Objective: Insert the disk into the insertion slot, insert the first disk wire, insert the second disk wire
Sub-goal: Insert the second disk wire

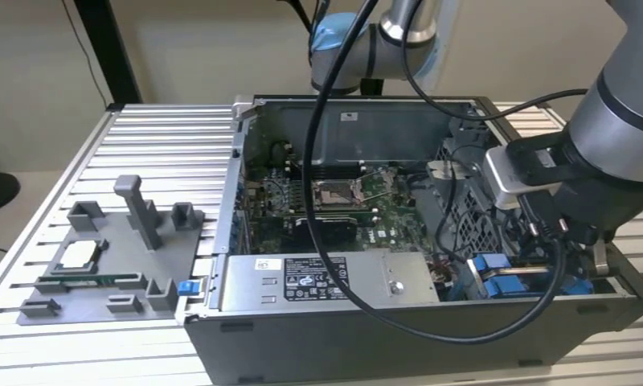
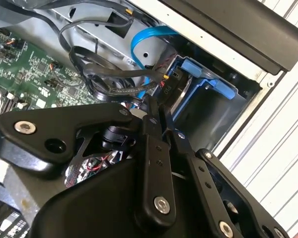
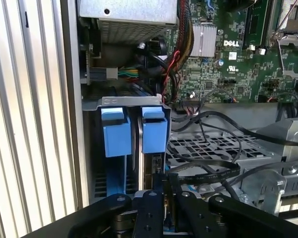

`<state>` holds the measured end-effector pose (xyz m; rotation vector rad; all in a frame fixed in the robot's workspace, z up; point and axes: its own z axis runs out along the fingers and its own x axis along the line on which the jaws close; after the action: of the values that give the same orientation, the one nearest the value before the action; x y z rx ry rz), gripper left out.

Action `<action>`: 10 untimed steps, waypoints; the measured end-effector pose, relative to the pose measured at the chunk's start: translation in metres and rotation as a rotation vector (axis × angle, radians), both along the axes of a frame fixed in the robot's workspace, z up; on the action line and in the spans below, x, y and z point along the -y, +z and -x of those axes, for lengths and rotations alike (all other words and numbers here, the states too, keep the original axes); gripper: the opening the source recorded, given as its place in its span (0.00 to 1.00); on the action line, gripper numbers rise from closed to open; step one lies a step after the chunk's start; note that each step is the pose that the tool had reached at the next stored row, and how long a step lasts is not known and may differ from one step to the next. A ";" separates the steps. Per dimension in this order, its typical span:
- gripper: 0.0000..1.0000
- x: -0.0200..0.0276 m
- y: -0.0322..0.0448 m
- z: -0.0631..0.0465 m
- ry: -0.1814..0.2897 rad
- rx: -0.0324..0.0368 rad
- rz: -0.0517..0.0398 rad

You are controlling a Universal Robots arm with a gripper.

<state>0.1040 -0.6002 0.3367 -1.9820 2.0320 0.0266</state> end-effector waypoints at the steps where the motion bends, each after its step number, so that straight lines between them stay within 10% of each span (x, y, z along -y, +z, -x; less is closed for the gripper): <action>1: 0.00 -0.0001 -0.0003 0.000 0.000 0.0000 -0.0002; 10: 0.00 -0.0002 -0.0031 -0.002 0.000 0.0001 -0.0007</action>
<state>0.1059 -0.6000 0.3336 -1.9816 2.0315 0.0273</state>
